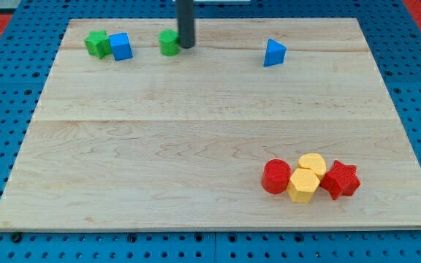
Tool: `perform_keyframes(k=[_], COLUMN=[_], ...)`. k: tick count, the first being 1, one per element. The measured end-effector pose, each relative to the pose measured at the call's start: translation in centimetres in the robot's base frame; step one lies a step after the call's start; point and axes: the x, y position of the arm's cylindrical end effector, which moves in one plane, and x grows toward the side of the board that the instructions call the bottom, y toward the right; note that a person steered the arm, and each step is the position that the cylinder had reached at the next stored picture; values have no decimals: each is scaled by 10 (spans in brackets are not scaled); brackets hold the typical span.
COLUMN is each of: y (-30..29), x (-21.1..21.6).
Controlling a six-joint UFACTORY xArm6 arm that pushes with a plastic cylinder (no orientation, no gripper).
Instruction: Push the blue triangle below the blue cube
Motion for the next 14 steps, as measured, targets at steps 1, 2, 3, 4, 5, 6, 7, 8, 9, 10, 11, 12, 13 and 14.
perform_keyframes(k=[1,2,3,4,5,6,7,8,9,10,11,12,13,14], y=[-21,38,156,241,255,228,187,119,56,82,79,39,5,-18], x=[0,-19,-44,-34,-15,10,27,41,49,50,69,94,105,107])
